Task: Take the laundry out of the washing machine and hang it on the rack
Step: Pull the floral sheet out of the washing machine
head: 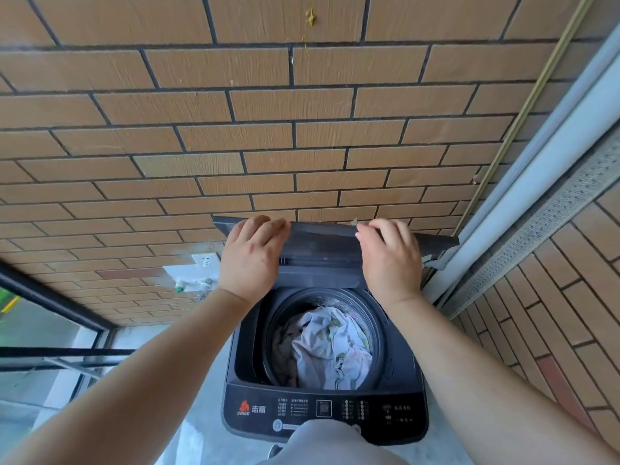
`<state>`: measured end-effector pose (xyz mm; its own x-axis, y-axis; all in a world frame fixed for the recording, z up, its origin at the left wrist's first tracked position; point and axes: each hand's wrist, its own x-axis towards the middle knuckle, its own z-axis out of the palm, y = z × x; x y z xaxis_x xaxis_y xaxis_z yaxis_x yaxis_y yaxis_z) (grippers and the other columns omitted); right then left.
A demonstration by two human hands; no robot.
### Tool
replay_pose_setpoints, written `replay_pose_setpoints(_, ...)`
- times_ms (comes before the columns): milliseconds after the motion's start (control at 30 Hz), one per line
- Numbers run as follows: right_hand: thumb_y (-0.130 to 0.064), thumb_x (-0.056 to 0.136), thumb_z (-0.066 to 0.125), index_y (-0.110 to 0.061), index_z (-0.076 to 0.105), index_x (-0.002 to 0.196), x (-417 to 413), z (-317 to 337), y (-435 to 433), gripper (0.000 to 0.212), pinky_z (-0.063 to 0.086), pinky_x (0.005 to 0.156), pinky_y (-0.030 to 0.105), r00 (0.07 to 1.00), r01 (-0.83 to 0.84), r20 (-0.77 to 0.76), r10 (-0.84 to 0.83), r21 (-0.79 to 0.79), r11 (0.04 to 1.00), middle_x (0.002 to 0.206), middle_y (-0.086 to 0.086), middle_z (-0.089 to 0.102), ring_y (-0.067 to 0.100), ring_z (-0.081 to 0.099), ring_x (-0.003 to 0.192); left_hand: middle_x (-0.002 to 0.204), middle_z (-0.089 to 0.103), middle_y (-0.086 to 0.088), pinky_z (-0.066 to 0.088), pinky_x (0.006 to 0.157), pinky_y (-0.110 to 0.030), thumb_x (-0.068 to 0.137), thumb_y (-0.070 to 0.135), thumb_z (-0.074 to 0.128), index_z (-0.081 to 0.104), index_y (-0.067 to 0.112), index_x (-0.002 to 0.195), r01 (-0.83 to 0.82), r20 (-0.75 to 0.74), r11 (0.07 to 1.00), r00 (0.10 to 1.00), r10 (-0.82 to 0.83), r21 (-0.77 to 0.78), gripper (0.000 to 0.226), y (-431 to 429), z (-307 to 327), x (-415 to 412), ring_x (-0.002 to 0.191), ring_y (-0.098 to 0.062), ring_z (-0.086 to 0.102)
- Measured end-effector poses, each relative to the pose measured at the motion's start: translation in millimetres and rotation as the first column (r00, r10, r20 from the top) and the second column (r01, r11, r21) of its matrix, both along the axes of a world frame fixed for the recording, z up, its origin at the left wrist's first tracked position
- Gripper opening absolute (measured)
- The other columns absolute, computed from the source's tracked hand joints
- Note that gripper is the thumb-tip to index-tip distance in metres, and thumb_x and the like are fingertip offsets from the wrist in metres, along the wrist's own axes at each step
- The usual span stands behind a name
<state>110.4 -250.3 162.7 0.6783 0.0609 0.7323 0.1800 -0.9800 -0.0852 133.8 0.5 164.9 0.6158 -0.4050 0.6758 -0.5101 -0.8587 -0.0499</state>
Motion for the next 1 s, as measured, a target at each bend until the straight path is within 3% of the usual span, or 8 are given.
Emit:
replay_pose_setpoints(167,-0.001,0.086,0.063,-0.006,0.063,0.132,20.0,5.7,-0.6,0.046,0.046,0.104,0.046,0.987,-0.028,-0.159,0.029,0.012,1.0,0.135,0.012,0.062,0.035,0.055,0.127,0.145,0.05,-0.009,0.039,0.101,-0.044,0.079,0.003,0.056,0.046,0.006,0.146,-0.099,-0.244,0.984,0.961,0.133,0.147,0.068,-7.2,12.1,19.2,0.131,-0.033,0.047)
replay_pose_setpoints(300,-0.012,0.092,0.057,-0.013,0.024,0.158,38.2,15.3,-0.2,0.074,0.019,0.123,0.045,0.881,0.021,-0.469,-0.057,-0.08,0.997,0.166,0.005,0.02,0.026,0.015,0.154,0.164,0.016,-0.009,0.019,0.12,-0.042,0.083,0.009,0.047,0.017,0.01,0.157,-0.155,-0.399,0.962,0.886,0.235,0.223,0.08,-17.8,20.2,37.4,0.151,-0.026,0.015)
replay_pose_setpoints(433,-0.021,0.093,0.055,-0.019,-0.006,0.16,54.3,24.6,4.7,0.091,0.0,0.125,0.051,0.795,0.087,-0.586,-0.161,-0.152,0.985,0.168,0.001,-0.011,0.023,-0.011,0.155,0.164,0.0,-0.015,0.008,0.123,-0.043,0.079,0.014,0.048,0.02,0.005,0.155,-0.198,-0.417,0.959,0.869,0.267,0.202,0.082,-23.8,24.7,44.3,0.152,-0.025,0.002)
replay_pose_setpoints(567,-0.025,0.094,0.052,-0.016,-0.001,0.161,35.5,12.5,4.6,0.086,0.005,0.124,0.053,0.883,0.042,-0.46,-0.088,-0.111,0.993,0.169,0.001,-0.005,0.022,-0.004,0.155,0.165,0.003,-0.014,0.01,0.123,-0.044,0.08,0.013,0.05,0.028,0.001,0.152,-0.146,-0.389,0.972,0.897,0.209,0.185,0.076,-28.5,8.8,32.3,0.153,-0.025,0.003)
replay_pose_setpoints(700,-0.014,0.092,0.054,-0.01,0.029,0.157,-1.7,-37.0,5.3,0.07,0.021,0.123,0.047,0.869,-0.094,-0.488,0.079,-0.006,0.996,0.165,0.004,0.025,0.022,0.021,0.153,0.162,0.019,-0.015,0.02,0.121,-0.045,0.078,0.009,0.051,0.042,0.001,0.145,-0.067,-0.444,0.992,0.89,0.109,0.108,0.067,-34.9,-33.0,-0.2,0.151,-0.027,0.014)
replay_pose_setpoints(767,-0.015,0.095,0.054,-0.012,0.036,0.154,-18.9,-67.1,3.2,0.062,0.024,0.122,0.042,0.75,-0.124,-0.652,0.108,0.022,0.992,0.162,0.002,0.033,0.02,0.027,0.15,0.161,0.023,-0.012,0.017,0.123,-0.04,0.082,0.009,0.051,0.043,0.004,0.145,-0.033,-0.586,0.993,0.805,0.092,0.111,0.064,-37.1,-61.1,-19.6,0.15,-0.025,0.02)
replay_pose_setpoints(833,-0.017,0.099,0.05,-0.015,0.035,0.155,-36.1,-95.8,-0.3,0.058,0.026,0.12,0.035,0.593,-0.151,-0.799,0.101,0.013,0.989,0.161,0.0,0.035,0.017,0.03,0.148,0.159,0.027,-0.007,0.017,0.119,-0.033,0.087,0.011,0.052,0.043,0.01,0.145,-0.011,-0.747,0.993,0.658,0.096,0.118,0.059,-35.4,-90.0,-38.6,0.145,-0.023,0.029)
replay_pose_setpoints(1000,-0.016,0.096,0.053,-0.015,0.047,0.145,-80.4,-152.7,-2.6,0.049,0.042,0.109,0.035,0.383,-0.1,-0.918,0.104,0.071,0.992,0.15,0.0,0.049,0.021,0.047,0.135,0.137,0.052,0.002,0.05,0.093,-0.033,0.092,0.008,0.045,0.055,0.023,0.133,-0.099,-0.964,0.985,0.215,0.157,0.139,0.045,-25.3,-158.6,-77.4,0.112,-0.023,0.059)
